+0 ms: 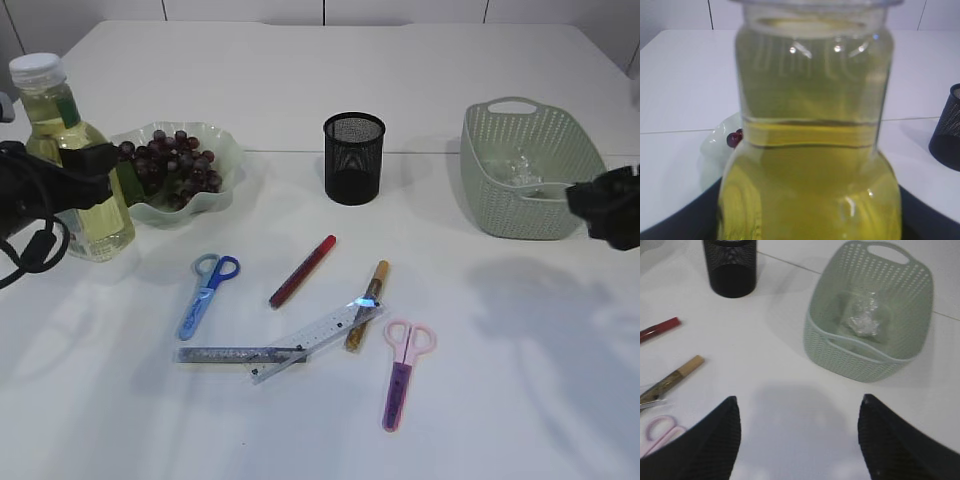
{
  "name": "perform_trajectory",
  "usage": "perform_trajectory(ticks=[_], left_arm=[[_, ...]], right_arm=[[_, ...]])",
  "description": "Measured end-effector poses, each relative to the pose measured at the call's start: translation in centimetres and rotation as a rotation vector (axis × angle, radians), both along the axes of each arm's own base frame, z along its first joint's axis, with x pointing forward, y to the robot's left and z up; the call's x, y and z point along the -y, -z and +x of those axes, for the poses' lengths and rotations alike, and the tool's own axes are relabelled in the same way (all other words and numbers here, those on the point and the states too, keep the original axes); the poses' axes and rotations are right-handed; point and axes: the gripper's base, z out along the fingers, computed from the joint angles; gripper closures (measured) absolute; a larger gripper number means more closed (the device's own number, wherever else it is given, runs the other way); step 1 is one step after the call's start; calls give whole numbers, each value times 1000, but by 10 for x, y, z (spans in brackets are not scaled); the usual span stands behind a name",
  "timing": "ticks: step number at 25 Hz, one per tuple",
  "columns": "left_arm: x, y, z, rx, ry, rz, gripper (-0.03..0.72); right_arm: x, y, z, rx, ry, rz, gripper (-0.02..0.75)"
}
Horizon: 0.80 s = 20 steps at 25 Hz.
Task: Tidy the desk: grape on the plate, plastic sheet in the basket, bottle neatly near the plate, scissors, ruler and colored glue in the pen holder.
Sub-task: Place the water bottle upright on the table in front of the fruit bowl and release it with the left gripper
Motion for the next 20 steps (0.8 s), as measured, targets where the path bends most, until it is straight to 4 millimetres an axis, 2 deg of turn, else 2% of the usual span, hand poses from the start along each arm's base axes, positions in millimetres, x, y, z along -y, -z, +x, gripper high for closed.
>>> perform_trajectory(ticks=[5, 10, 20], left_arm=[[0, -3, 1, 34, -4, -7, 241], [-1, -4, 1, 43, -6, -9, 241], [-1, -4, 1, 44, -1, -4, 241]], right_arm=[[26, -1, 3, 13, 62, -86, 173], [29, 1, 2, -3, 63, -129, 173], [37, 9, -5, -130, 282, 14, 173]])
